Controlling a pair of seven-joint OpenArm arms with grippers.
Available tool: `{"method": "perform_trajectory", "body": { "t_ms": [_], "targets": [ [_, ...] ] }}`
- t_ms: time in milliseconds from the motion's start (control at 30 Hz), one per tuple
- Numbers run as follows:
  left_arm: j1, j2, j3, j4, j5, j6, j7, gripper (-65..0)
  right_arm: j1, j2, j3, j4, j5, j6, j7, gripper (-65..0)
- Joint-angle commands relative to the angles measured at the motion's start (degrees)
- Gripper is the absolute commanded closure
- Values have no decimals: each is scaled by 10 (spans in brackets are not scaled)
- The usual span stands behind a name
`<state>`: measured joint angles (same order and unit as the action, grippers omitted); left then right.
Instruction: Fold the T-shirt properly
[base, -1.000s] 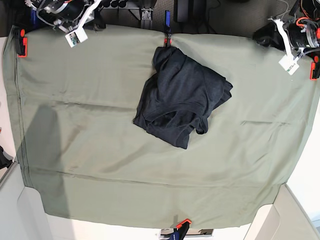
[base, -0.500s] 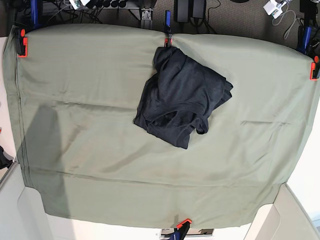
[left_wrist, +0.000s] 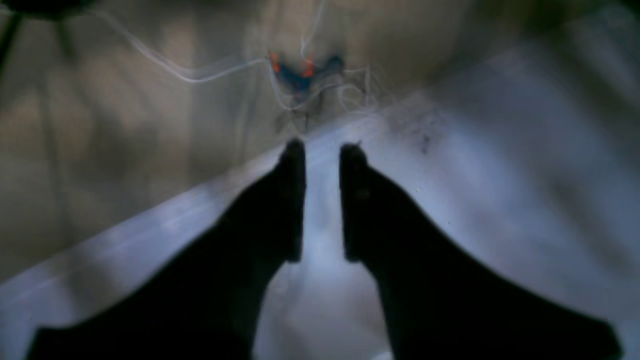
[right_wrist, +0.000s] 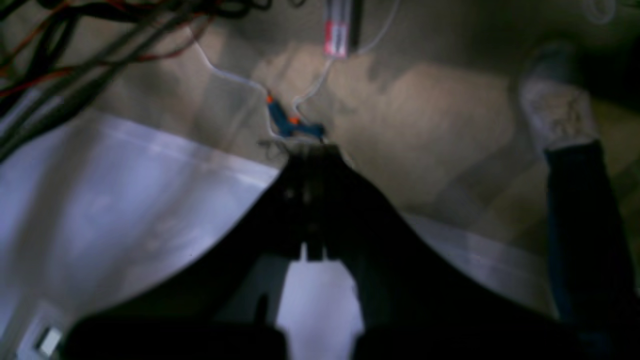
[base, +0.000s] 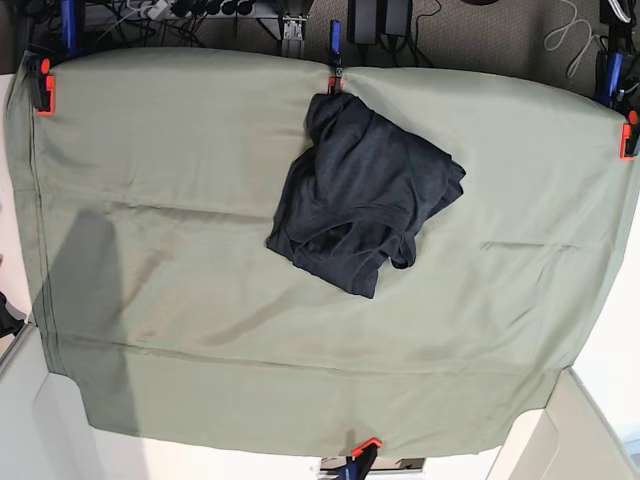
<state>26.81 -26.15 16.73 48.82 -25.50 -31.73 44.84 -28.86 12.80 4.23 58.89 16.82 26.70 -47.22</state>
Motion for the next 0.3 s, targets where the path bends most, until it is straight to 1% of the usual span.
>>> {"method": "perform_trajectory", "body": {
  "t_ms": [0, 67, 133, 200, 267],
  "targets": [
    [-28, 1, 26, -31, -3, 12, -10, -114, 11, 7, 2, -12, -10, -1, -5, 0],
    [-81, 22, 79, -91, -3, 34, -31, -114, 40, 7, 2, -37, -28, -16, -11, 0],
    [-124, 48, 116, -129, -4, 57, -38, -114, 65, 7, 2, -49, -34, -26, -30, 0],
    [-154, 69, 138, -149, -3, 83, -38, -114, 84, 7, 2, -49, -33, -27, -51, 0],
    [-170, 83, 144, -152, 0, 103, -36, -114, 99, 7, 2, -49, -26, -27, -68, 0]
  ]
}}
